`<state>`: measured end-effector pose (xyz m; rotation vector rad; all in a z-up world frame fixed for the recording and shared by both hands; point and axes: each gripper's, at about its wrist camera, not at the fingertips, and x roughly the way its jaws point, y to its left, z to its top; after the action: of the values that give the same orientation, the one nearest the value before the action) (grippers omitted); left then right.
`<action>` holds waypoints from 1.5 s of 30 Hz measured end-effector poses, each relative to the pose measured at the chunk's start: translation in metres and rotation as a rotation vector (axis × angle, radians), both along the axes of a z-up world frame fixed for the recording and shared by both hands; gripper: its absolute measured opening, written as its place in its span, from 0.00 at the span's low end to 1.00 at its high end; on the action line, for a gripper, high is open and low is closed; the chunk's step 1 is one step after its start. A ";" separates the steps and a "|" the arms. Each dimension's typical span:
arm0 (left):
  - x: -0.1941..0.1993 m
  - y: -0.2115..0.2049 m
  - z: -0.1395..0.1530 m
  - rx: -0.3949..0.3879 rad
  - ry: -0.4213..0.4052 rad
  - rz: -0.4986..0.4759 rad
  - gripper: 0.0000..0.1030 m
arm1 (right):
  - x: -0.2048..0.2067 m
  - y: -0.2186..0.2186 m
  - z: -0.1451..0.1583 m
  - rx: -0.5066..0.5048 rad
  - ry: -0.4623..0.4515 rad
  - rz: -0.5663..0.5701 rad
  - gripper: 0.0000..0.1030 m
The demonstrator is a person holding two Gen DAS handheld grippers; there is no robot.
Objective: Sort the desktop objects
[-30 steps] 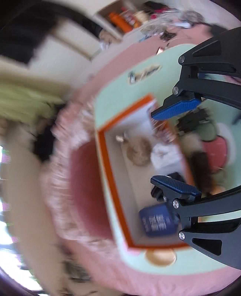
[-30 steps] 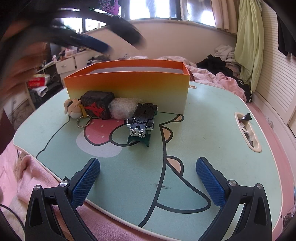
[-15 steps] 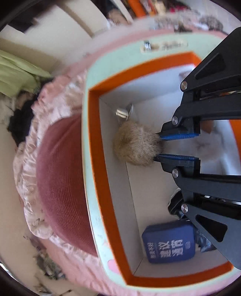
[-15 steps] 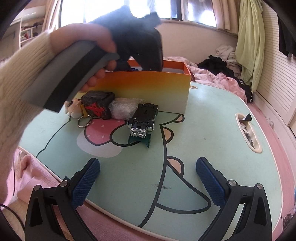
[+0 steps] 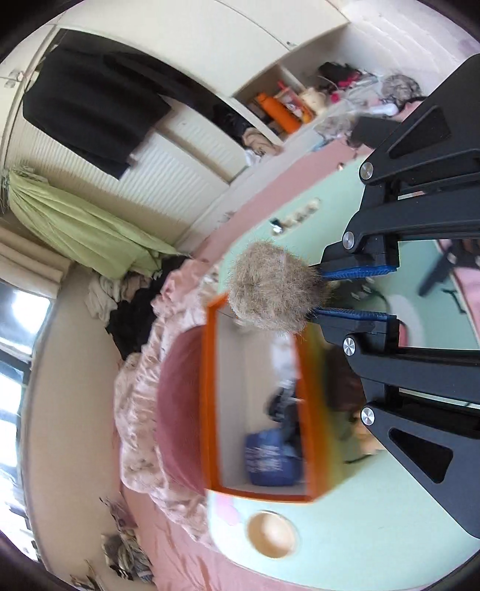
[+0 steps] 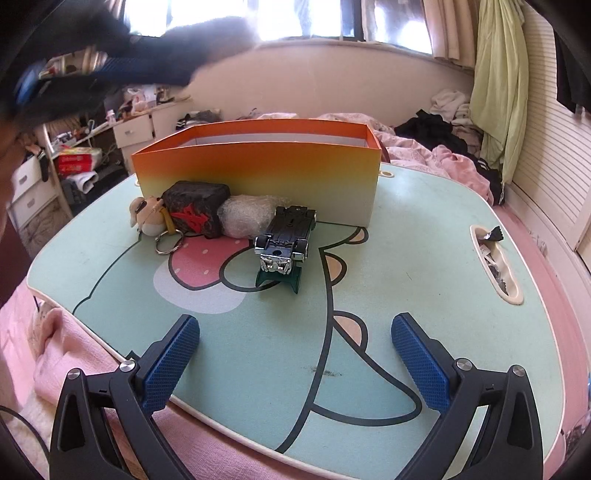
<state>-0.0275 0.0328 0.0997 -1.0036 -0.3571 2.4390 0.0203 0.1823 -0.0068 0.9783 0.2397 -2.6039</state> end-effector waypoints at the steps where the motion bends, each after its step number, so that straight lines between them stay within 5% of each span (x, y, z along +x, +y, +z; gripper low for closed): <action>1: -0.002 0.002 -0.013 -0.015 -0.022 0.000 0.16 | 0.000 0.000 0.000 0.000 0.000 0.000 1.00; 5: -0.010 0.008 -0.044 0.001 -0.081 -0.012 0.22 | 0.000 0.000 0.000 0.000 0.000 0.000 1.00; 8: 0.002 0.007 -0.050 0.011 -0.081 -0.006 0.62 | 0.000 -0.001 0.000 0.000 0.000 0.000 1.00; 13: 0.042 -0.020 -0.045 0.024 0.008 0.051 0.69 | 0.001 0.000 0.000 0.000 0.000 0.000 1.00; 20: 0.064 -0.025 -0.080 -0.317 -0.008 0.242 0.76 | 0.000 0.001 0.000 0.001 0.001 0.000 1.00; 23: 0.056 -0.008 -0.092 -0.438 0.070 0.260 1.00 | 0.001 0.001 0.001 0.000 0.002 0.001 1.00; 41: 0.052 -0.014 -0.090 -0.397 0.072 0.237 1.00 | 0.001 0.004 0.001 -0.008 0.000 0.003 1.00; 43: 0.052 -0.016 -0.090 -0.393 0.072 0.231 1.00 | 0.002 0.012 0.007 -0.060 -0.005 0.030 0.89; 45: 0.053 -0.016 -0.091 -0.392 0.073 0.229 1.00 | 0.003 0.025 0.027 -0.117 0.012 0.038 0.66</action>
<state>0.0251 0.0171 0.0092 -1.0749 0.0395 2.8150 0.0233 0.2076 0.0204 0.9087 0.1066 -2.5585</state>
